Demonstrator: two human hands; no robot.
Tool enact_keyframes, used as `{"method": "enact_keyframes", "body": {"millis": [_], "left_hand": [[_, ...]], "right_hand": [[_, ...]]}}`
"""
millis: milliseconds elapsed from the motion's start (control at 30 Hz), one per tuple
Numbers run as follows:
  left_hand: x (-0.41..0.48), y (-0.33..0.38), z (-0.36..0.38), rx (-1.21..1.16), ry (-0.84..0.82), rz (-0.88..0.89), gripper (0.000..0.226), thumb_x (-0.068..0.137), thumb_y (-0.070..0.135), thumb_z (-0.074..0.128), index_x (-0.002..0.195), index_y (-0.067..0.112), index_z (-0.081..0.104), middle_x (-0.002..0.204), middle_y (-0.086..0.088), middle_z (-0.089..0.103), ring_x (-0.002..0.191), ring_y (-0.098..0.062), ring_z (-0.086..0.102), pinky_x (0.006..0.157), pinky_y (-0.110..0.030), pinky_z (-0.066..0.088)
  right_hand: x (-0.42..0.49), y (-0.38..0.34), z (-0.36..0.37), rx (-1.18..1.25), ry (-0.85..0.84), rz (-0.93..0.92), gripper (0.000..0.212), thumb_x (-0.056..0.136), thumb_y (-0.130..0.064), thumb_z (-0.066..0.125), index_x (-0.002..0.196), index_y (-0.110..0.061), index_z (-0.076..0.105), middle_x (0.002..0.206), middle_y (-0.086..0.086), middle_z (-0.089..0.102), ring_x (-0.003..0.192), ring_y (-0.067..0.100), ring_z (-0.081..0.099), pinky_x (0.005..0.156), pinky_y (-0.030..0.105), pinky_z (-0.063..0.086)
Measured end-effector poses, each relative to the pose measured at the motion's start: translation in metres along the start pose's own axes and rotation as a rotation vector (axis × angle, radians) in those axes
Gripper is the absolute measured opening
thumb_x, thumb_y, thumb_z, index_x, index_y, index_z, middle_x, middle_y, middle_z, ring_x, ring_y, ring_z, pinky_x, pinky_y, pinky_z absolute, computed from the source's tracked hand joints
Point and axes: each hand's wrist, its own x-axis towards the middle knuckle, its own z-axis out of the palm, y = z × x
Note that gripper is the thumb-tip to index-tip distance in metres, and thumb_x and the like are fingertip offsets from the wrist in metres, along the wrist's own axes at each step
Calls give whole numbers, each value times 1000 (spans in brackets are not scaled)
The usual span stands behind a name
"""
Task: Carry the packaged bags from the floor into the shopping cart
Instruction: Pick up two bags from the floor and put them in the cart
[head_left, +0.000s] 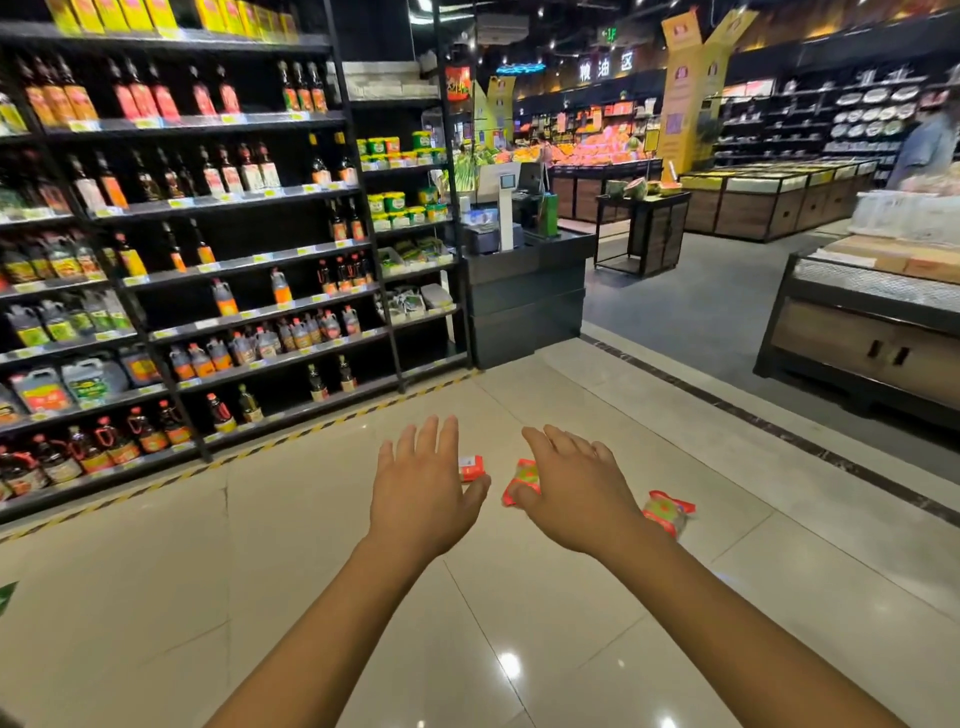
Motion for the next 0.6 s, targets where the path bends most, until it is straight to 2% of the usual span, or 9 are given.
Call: {"method": "enact_keyframes", "body": {"millis": [267,600], "left_hand": [[139,-29,44,-55,0,5,81,98,66,39,161,19,18,168,-5,25,154,-30,22,124,-51,21],[259,-53,67,-92,-17,29,82,100,65,39,163,20,11,170,-5,17,156,-28,16,126,-51,17]], "right_hand": [[143,13,5,-83,-6,4,62,104,-53,42,157,-26,24,162,1,32,148,24,31,120,46,24],[262,21,8,-105,-46,20,65,103,-52,43,158,-25,22,162,2,33,148,24,30,120,45,25]]}}
